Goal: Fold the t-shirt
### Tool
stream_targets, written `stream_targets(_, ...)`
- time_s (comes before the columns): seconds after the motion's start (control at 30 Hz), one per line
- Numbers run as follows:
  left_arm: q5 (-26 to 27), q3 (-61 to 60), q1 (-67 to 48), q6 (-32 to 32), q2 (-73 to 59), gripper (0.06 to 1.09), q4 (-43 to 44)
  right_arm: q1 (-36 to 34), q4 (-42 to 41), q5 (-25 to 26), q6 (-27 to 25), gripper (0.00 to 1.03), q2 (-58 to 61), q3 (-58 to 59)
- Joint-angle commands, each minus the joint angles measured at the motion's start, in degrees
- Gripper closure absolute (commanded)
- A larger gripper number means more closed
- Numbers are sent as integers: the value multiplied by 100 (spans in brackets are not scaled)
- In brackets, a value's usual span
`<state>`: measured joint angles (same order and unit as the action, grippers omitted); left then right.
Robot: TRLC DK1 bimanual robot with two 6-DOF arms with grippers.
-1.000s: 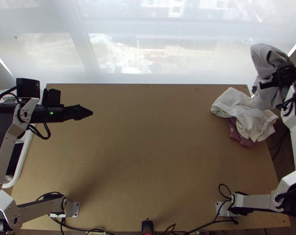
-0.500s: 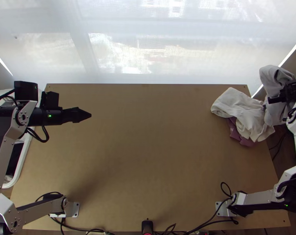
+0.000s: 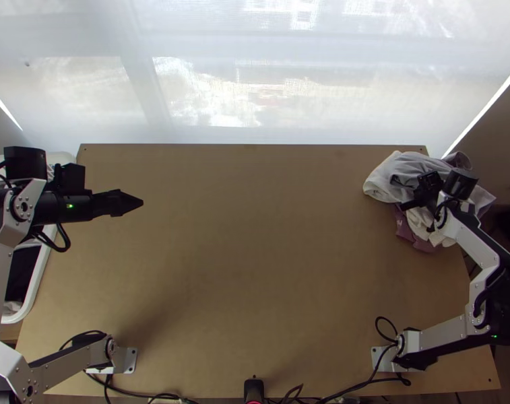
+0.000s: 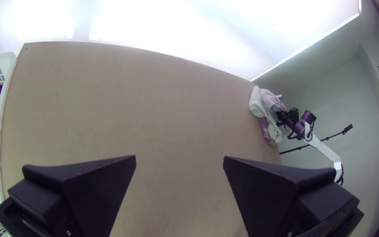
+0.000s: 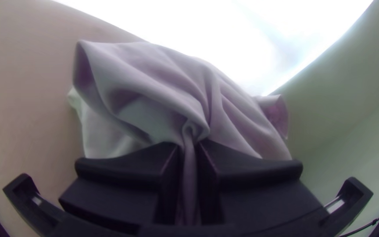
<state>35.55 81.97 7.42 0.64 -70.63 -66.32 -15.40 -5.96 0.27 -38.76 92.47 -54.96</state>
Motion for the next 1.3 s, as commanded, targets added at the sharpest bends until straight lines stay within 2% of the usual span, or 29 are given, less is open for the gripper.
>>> stream_targets(0.0, 22, 12, 58, -47, 41, 11, -56, 494, 68, 52, 150, 100, -299, 732)
stream_targets(0.07, 22, 12, 14, -21, 41, 11, -56, 678, 59, 52, 150, 98, -466, 943)
stream_targets(0.23, 22, 12, 5, 6, 67, 11, -47, 793, 95, 69, 326, 28, -677, 1119)
stream_targets(0.27, 22, 12, 5, 6, 76, 11, -56, 775, 139, 78, 343, 18, -695, 1093)
stream_targets(0.33, 22, 3, 14, 6, 111, 11, -56, 714, 244, 78, 361, 5, -765, 1031)
stream_targets(0.57, 13, -85, 67, 6, 216, 11, -74, 591, 525, 69, 572, 5, -1732, 829)
stream_targets(0.73, 22, -199, 58, 6, 260, 11, -65, 529, 525, 78, 914, 5, -1890, 29)
stream_targets(1.0, 13, -270, 31, 67, 313, 11, -65, 432, 288, 228, 1117, 5, -343, -1026)
stream_targets(1.27, 13, -507, 93, 59, 454, 11, -65, 204, 279, 245, 1354, 5, 931, -709)
